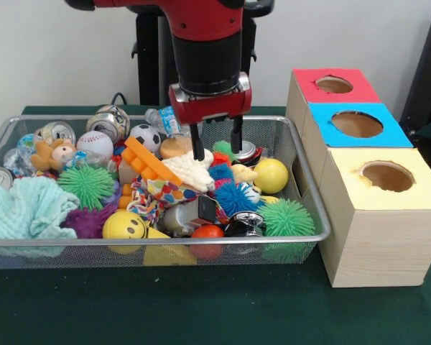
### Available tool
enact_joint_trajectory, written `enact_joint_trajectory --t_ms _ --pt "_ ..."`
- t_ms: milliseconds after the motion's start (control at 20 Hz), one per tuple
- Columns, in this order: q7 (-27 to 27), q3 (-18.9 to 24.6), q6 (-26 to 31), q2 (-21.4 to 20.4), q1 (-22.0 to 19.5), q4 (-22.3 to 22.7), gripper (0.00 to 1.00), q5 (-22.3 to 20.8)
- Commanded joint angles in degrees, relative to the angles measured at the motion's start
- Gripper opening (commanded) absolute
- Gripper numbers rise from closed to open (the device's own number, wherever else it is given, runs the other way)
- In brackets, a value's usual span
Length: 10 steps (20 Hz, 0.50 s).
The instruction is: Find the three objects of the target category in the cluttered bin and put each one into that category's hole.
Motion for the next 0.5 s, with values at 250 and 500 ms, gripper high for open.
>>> enact_joint_trajectory --t_ms 250,500 --pt "-21.2 8.1 6.4 -0.6 -6.2 -2.3 1.0 -6.1" --pt "-23.7 8.5 4.9 3.9 -7.8 -5.1 1.0 -11.4"
